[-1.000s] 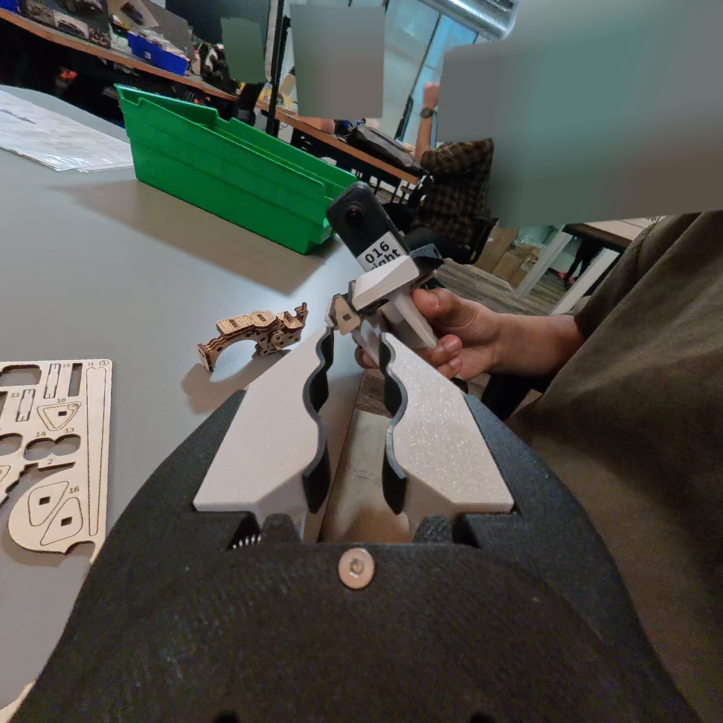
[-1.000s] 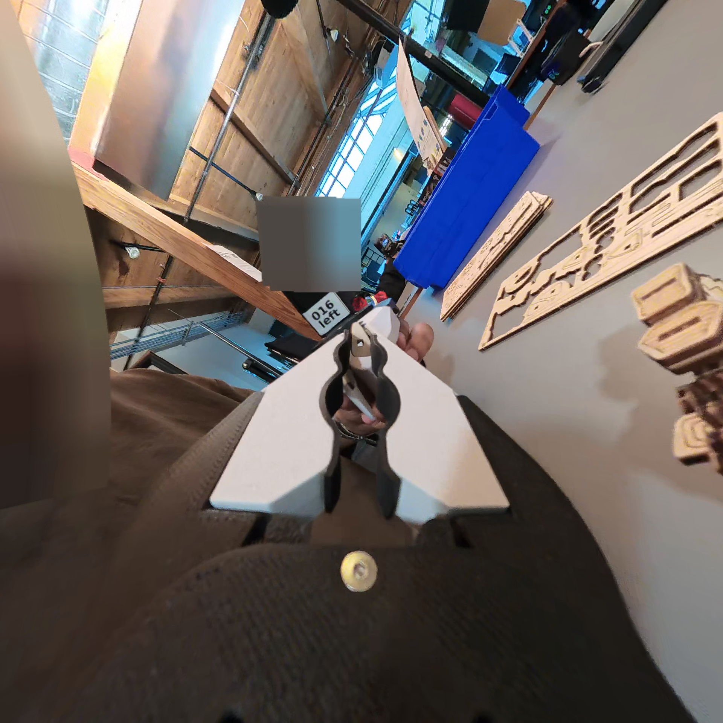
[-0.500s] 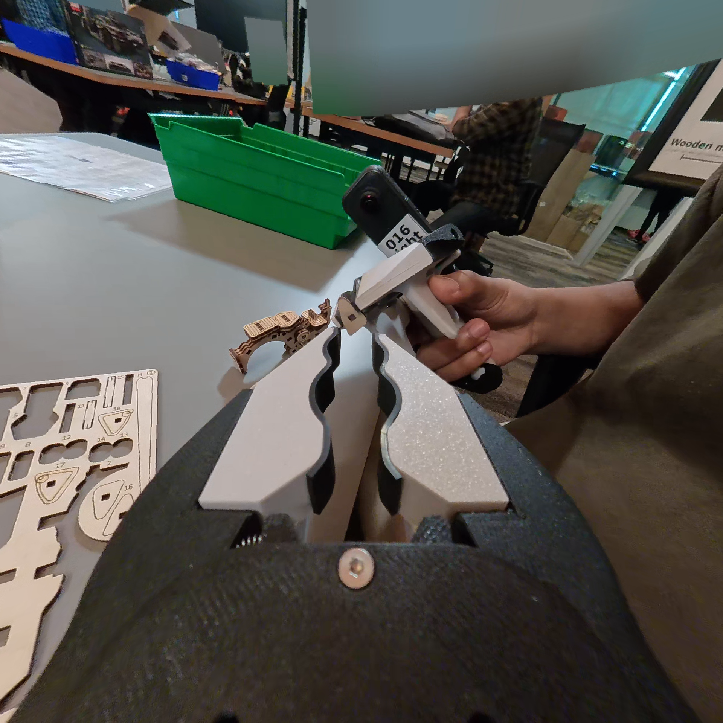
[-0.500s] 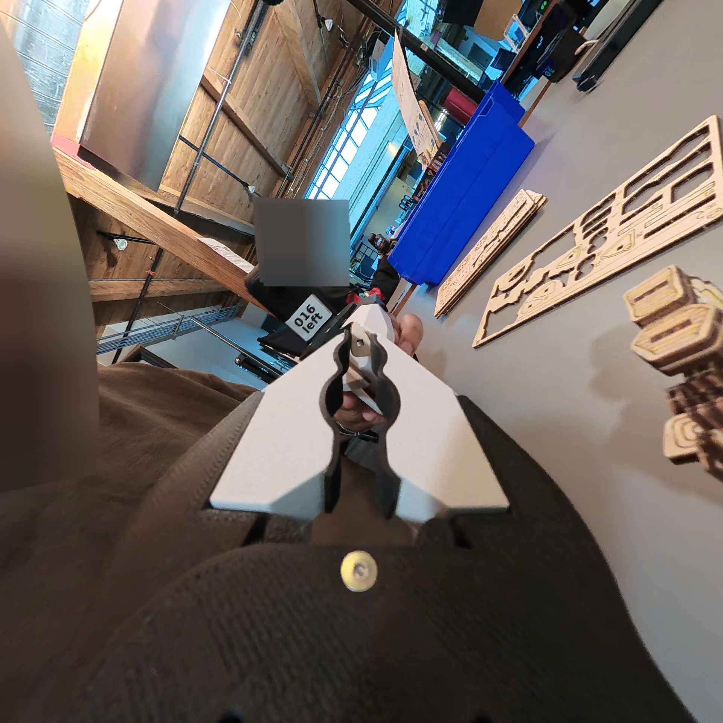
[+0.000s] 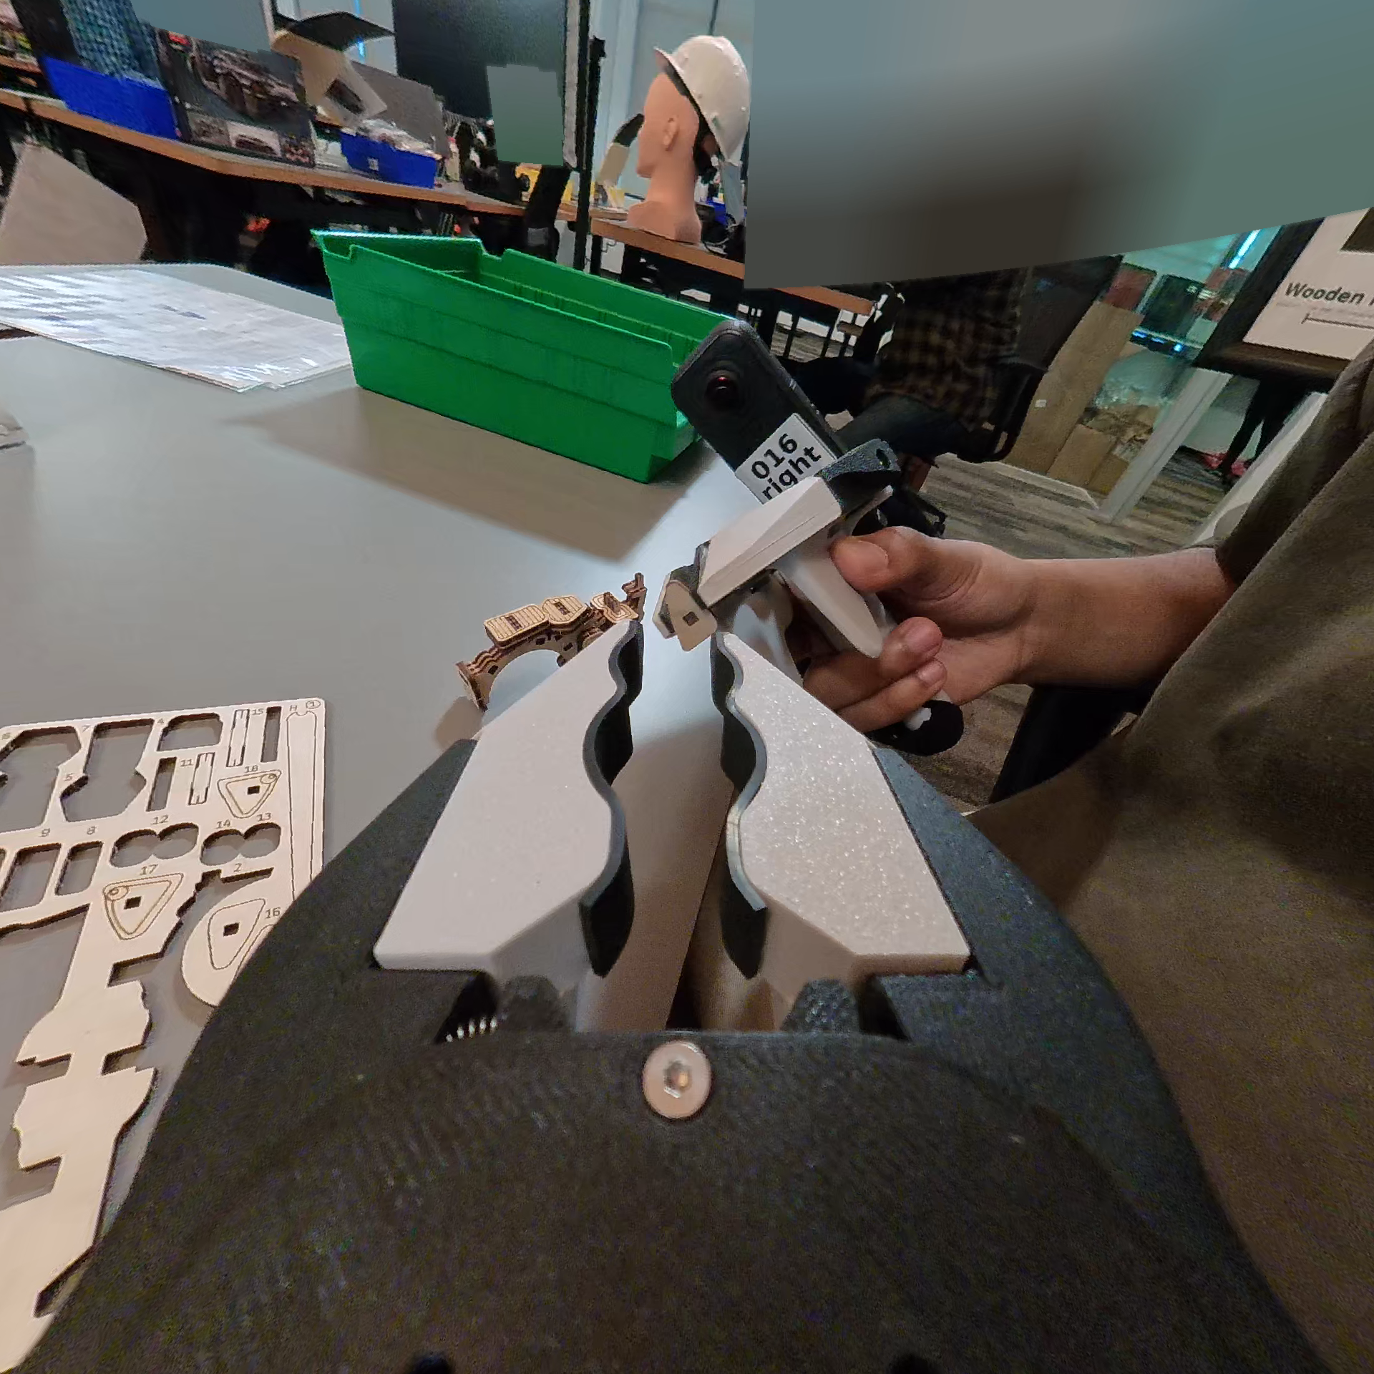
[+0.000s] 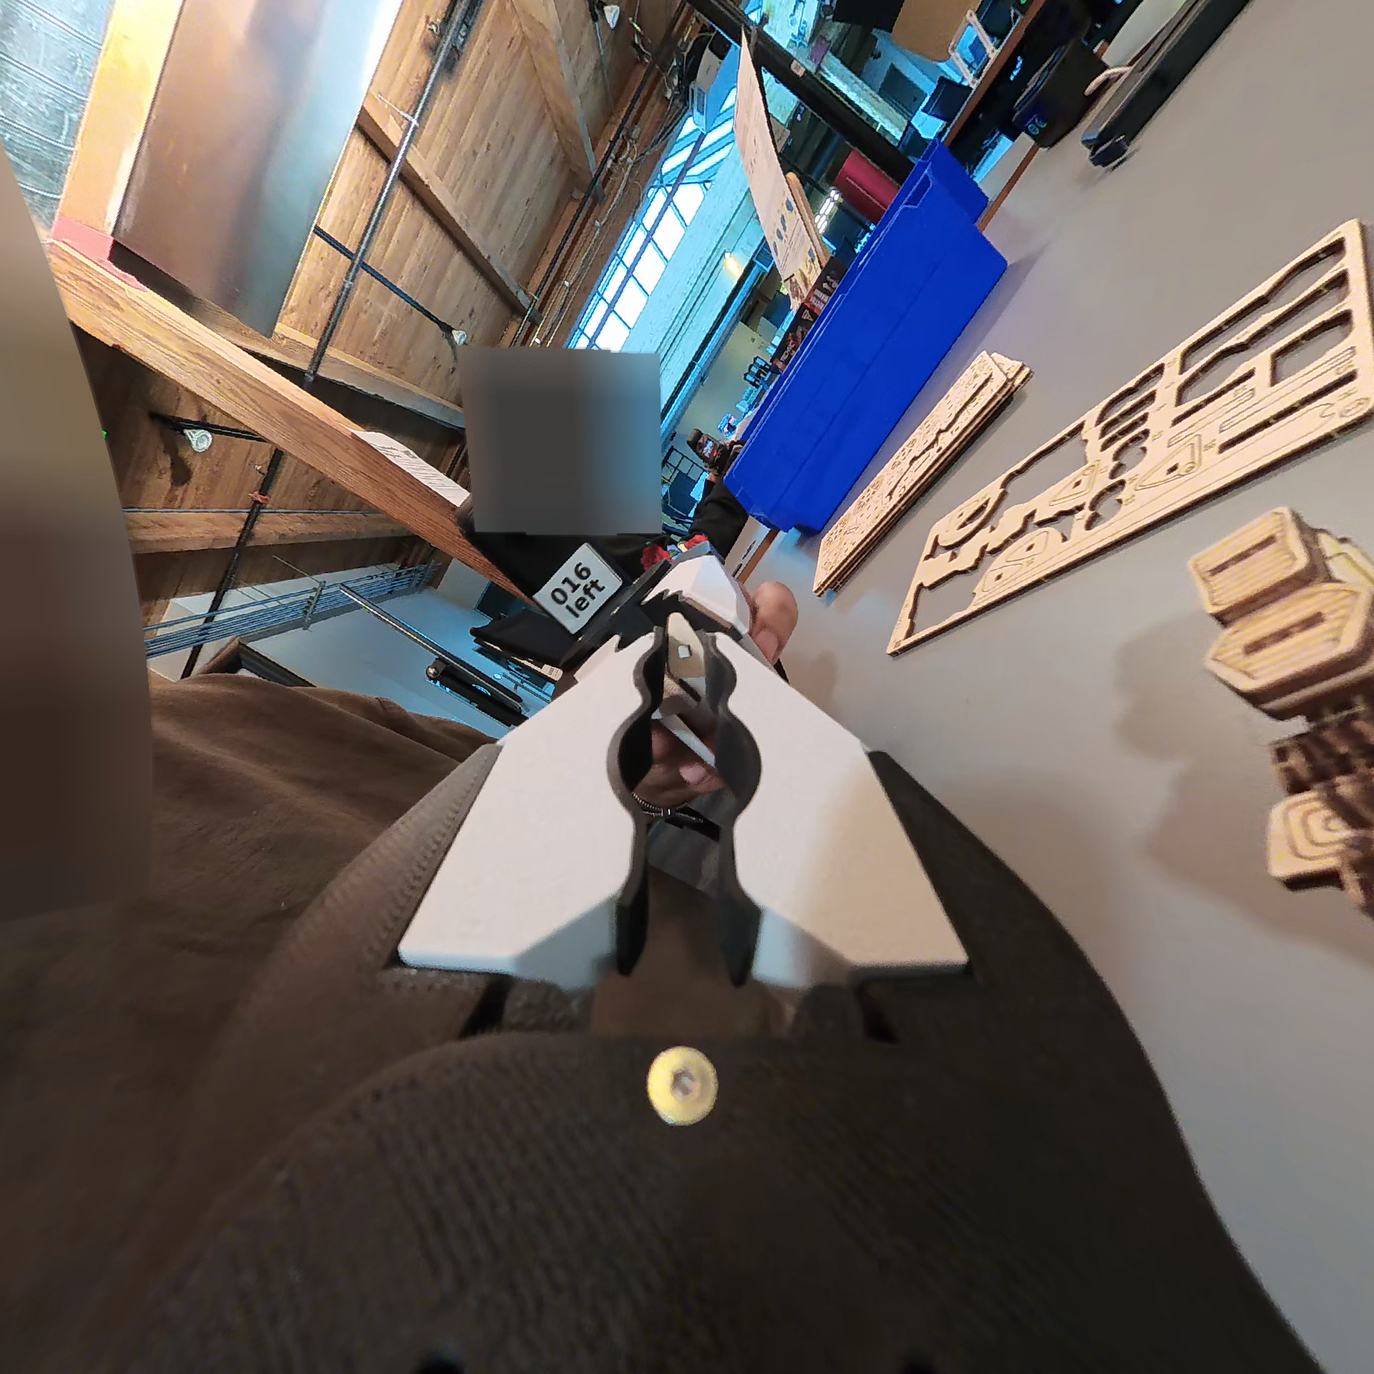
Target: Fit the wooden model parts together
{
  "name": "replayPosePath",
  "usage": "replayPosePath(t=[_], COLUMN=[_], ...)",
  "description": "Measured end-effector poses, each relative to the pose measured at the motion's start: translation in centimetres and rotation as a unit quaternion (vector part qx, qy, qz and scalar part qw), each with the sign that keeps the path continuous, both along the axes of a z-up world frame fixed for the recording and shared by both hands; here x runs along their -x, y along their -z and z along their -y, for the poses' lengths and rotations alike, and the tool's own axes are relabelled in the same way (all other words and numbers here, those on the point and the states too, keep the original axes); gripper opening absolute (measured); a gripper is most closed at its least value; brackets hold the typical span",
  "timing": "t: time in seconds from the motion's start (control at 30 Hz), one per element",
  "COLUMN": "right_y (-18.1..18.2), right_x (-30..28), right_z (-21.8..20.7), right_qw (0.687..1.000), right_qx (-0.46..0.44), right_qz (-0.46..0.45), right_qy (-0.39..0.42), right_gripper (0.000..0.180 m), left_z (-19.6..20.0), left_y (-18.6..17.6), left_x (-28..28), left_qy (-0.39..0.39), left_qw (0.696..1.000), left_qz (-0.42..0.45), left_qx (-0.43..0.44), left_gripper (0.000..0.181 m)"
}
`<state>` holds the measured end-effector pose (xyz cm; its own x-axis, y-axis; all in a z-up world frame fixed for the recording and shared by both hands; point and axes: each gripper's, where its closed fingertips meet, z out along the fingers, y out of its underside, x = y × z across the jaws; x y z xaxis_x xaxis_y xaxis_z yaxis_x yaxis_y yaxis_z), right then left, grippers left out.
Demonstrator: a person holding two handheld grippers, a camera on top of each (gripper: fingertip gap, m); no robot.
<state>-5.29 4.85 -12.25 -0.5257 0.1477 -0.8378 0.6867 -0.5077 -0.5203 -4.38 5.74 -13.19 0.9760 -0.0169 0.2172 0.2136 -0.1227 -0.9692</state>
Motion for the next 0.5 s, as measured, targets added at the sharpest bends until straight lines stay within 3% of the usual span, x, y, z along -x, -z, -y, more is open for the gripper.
replayPosePath(t=[0.5], right_y=[0.1], right_x=[0.11], right_z=[-0.31], right_qw=[1.0], right_qx=[0.002], right_qz=[0.005], right_qy=[0.006], right_gripper=[0.008], left_z=[-0.03], left_y=[0.12], left_x=[-0.13], left_qy=[0.001], left_qw=[1.0], left_qz=[0.003], left_qx=[0.0], left_gripper=[0.007])
